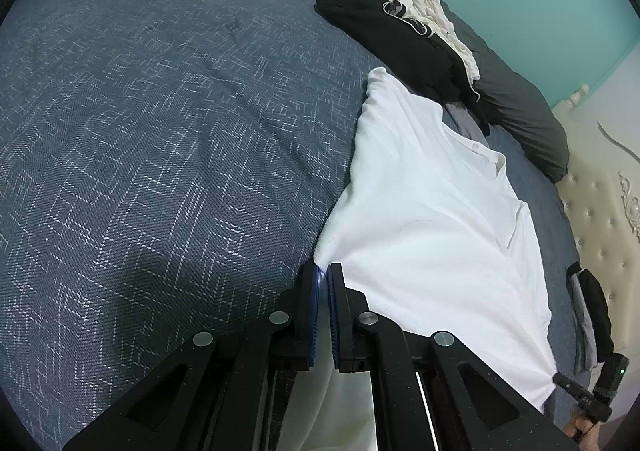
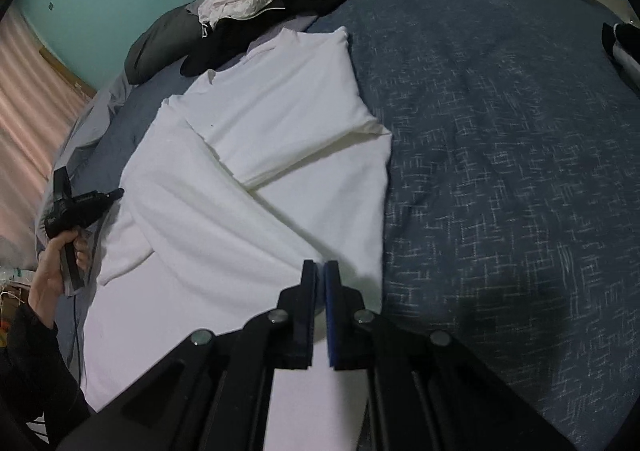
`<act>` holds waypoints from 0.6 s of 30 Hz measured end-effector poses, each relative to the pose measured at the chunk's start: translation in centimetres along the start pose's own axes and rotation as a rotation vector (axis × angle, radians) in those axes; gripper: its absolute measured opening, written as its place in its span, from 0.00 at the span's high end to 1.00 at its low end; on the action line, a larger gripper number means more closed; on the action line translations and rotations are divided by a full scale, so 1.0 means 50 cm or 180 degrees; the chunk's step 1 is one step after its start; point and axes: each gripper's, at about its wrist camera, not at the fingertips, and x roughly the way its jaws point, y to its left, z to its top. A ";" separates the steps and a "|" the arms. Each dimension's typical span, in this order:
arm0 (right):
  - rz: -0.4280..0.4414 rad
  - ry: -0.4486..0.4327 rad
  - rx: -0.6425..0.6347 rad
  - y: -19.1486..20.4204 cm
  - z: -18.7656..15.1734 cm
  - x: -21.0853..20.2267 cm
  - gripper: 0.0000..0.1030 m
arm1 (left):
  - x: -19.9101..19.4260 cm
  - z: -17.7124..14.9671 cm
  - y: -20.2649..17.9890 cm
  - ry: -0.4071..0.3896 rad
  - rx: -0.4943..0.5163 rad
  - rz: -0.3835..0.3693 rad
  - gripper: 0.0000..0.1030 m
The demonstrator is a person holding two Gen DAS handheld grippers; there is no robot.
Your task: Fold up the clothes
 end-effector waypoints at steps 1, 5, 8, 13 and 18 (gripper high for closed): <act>-0.0019 0.0029 0.0034 -0.003 -0.002 0.008 0.97 | 0.000 0.000 0.001 0.0002 0.0000 -0.0003 0.95; -0.0030 0.0106 0.0290 -0.031 -0.004 0.050 0.96 | -0.001 -0.001 0.002 0.0010 -0.0003 -0.0020 0.94; -0.0079 -0.0021 0.0449 -0.041 -0.003 0.043 0.94 | -0.001 0.000 0.001 0.0021 -0.0004 -0.0021 0.93; -0.0063 -0.0131 0.0600 -0.038 -0.010 -0.003 0.88 | -0.005 0.001 -0.006 0.0015 -0.0026 -0.0017 0.93; 0.0227 0.0028 0.0632 -0.004 -0.033 -0.006 0.75 | -0.036 0.002 -0.015 -0.0047 0.0005 0.0034 0.87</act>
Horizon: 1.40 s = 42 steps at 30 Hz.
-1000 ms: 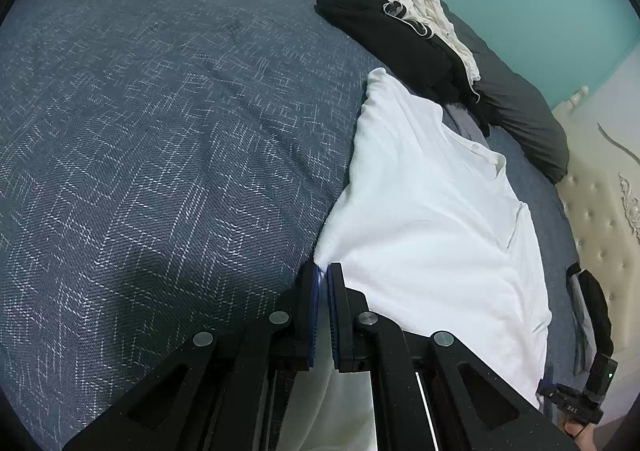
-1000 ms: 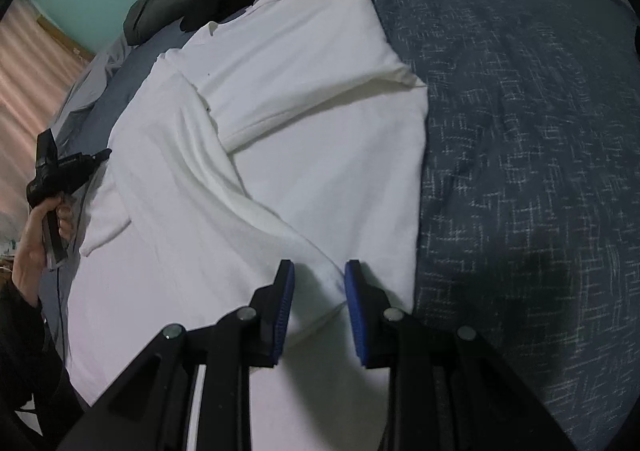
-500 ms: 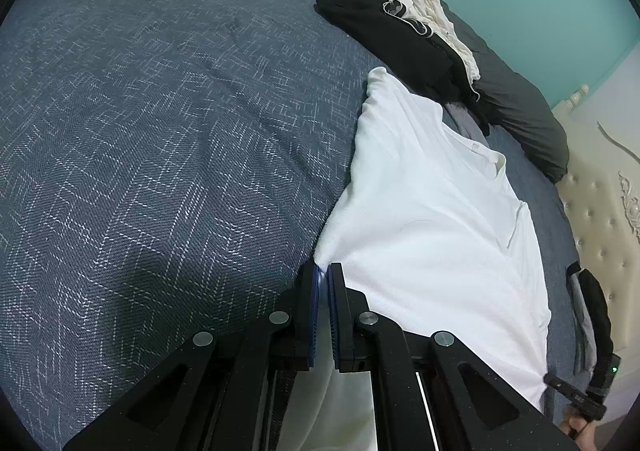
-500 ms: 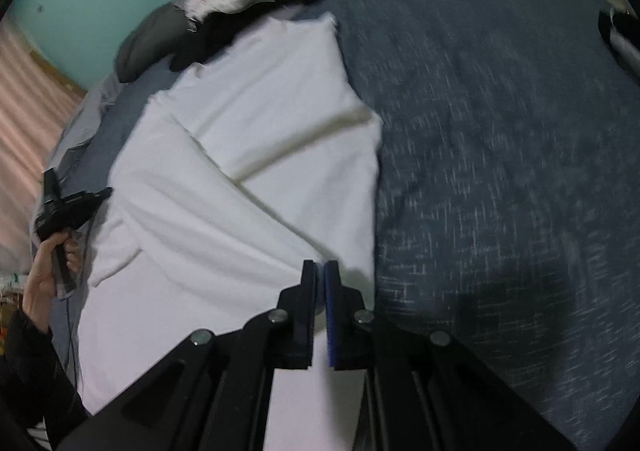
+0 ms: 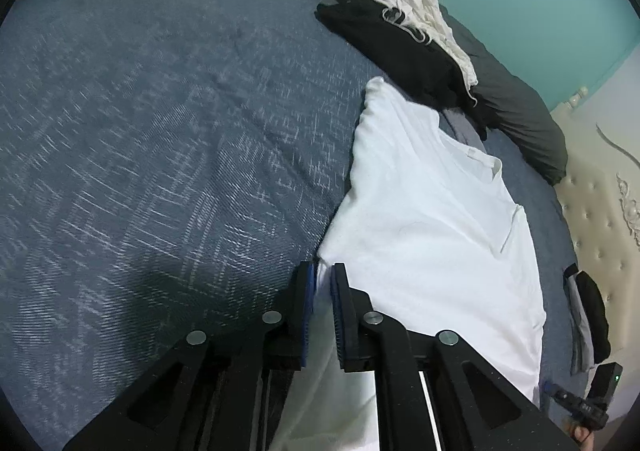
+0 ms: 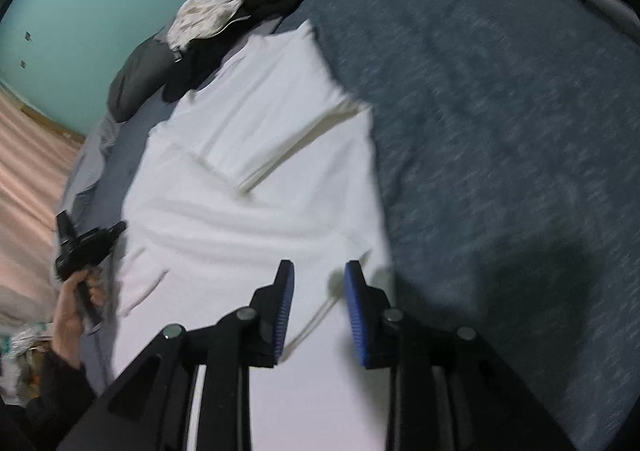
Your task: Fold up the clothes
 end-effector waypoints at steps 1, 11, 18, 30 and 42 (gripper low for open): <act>0.0022 0.0025 -0.0005 0.007 -0.007 0.001 0.75 | -0.007 -0.001 0.000 -0.0004 0.0010 0.0006 0.85; 0.0164 0.0235 0.0122 0.061 -0.072 0.057 0.74 | -0.068 -0.027 0.032 -0.0008 0.0040 0.0009 0.83; 0.0038 0.0079 0.0201 0.056 -0.096 0.029 1.00 | -0.098 -0.040 0.054 -0.0012 0.0064 -0.0008 0.83; 0.0203 -0.0107 0.0647 0.024 -0.111 0.012 0.69 | -0.135 -0.074 0.076 0.0048 0.0101 -0.0072 0.83; 0.0088 -0.0132 0.0451 0.045 -0.116 0.039 0.98 | -0.118 -0.105 0.063 0.0229 0.0265 -0.0095 0.83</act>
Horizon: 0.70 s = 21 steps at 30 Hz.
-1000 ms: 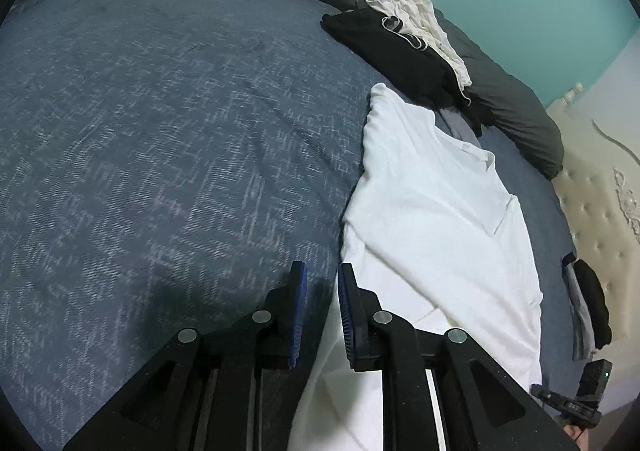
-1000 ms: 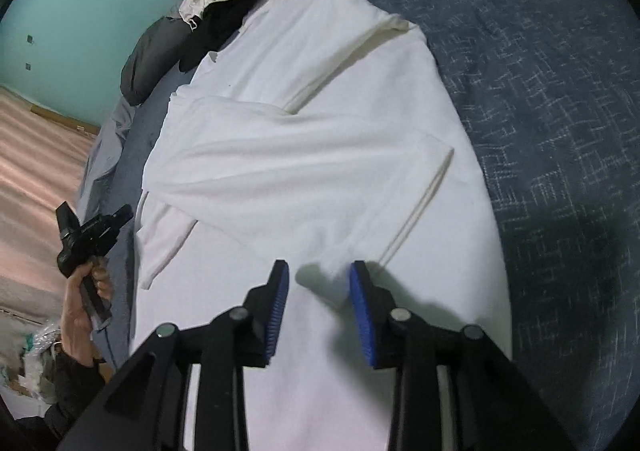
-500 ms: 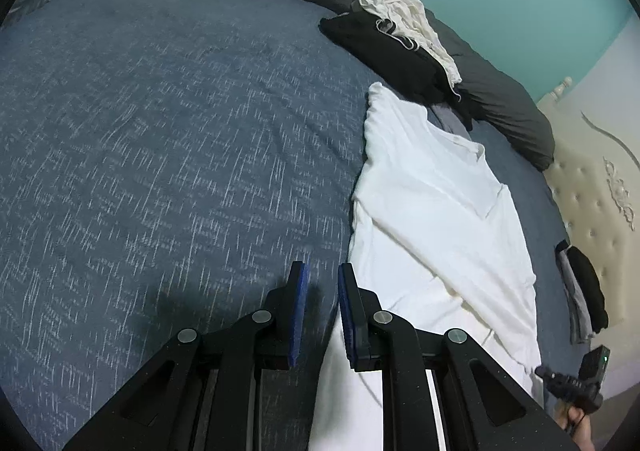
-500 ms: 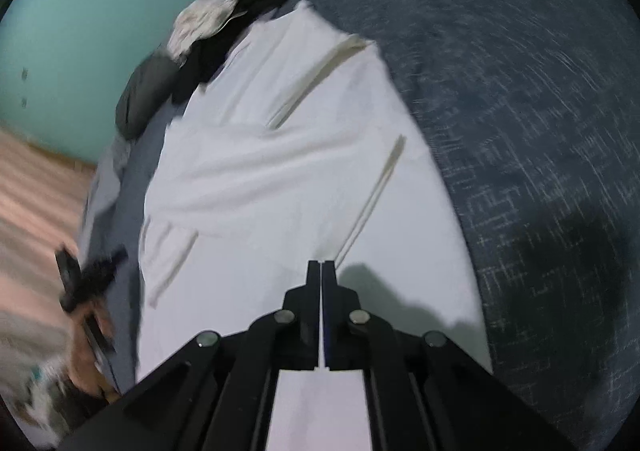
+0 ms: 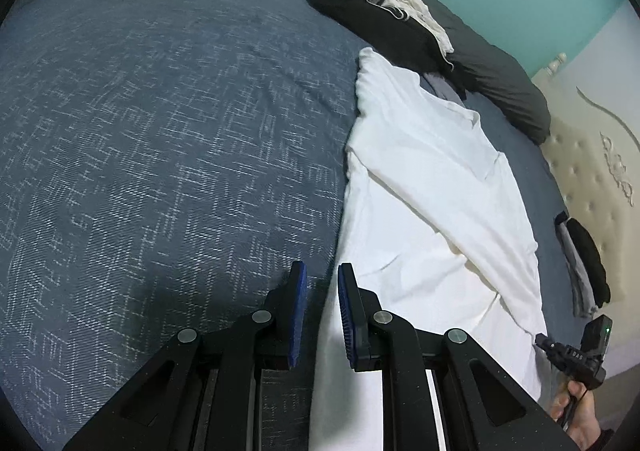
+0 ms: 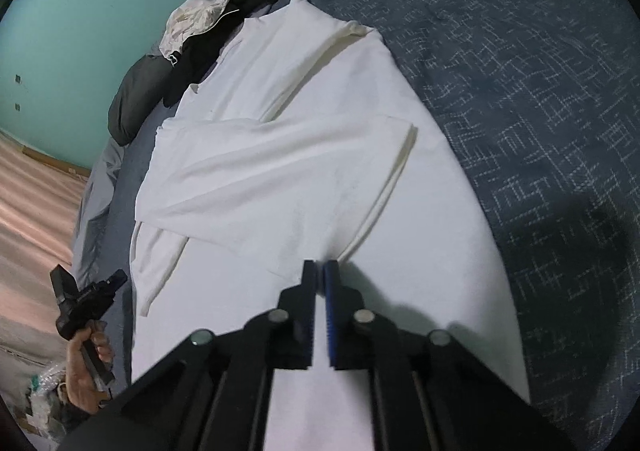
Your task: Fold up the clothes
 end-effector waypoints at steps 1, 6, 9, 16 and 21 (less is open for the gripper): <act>-0.0009 -0.0013 -0.0021 0.000 -0.002 -0.003 0.98 | 0.002 0.000 -0.001 0.0004 0.0007 0.0002 0.83; -0.0044 -0.0087 0.0001 -0.008 -0.010 -0.015 0.98 | 0.007 0.005 -0.005 -0.0010 0.0016 0.0007 0.83; 0.0075 -0.0138 0.0059 -0.014 -0.017 -0.022 0.98 | 0.010 0.020 -0.020 -0.0069 0.0081 0.0044 0.83; 0.0449 -0.0472 0.0301 -0.018 -0.016 -0.044 0.94 | 0.052 0.067 -0.046 -0.0115 0.0229 0.0184 0.83; 0.0651 -0.0570 0.0307 -0.014 0.001 -0.029 0.94 | 0.090 0.085 -0.070 -0.0104 0.0352 0.0289 0.83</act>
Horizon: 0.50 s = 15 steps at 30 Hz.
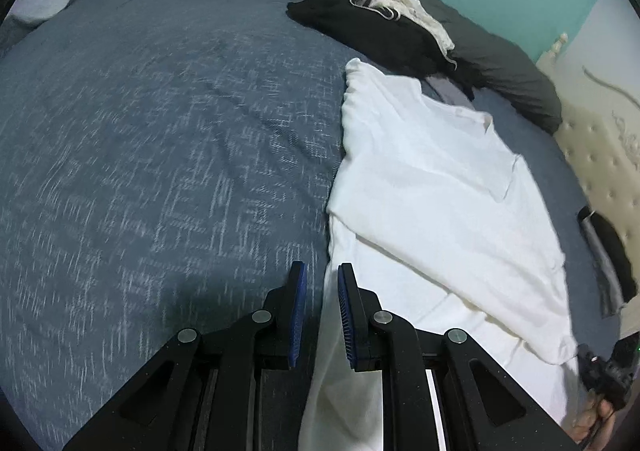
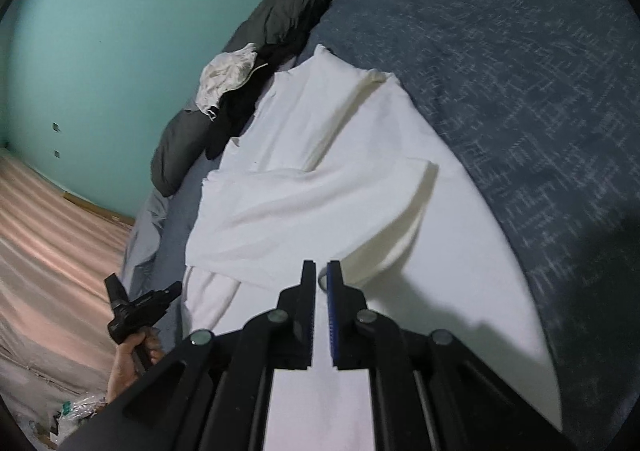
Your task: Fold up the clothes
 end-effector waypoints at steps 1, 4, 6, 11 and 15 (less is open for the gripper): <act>0.0036 -0.0012 0.0009 0.000 0.004 0.004 0.94 | 0.007 0.001 -0.006 0.0011 0.0037 0.0024 0.83; 0.0150 -0.0062 -0.0028 0.005 0.017 0.013 0.94 | 0.021 0.004 -0.021 0.0015 0.0105 0.0097 0.83; 0.0194 -0.0074 -0.0068 0.006 0.019 0.012 0.94 | 0.022 0.010 -0.034 -0.0001 0.0157 0.0113 0.83; 0.0114 -0.0129 -0.0120 0.006 0.018 -0.002 0.93 | 0.042 0.019 -0.046 0.0041 0.0202 0.0276 0.83; 0.0174 -0.0139 -0.0005 -0.010 0.017 -0.009 0.83 | 0.054 0.022 -0.049 0.0046 0.0247 0.0384 0.83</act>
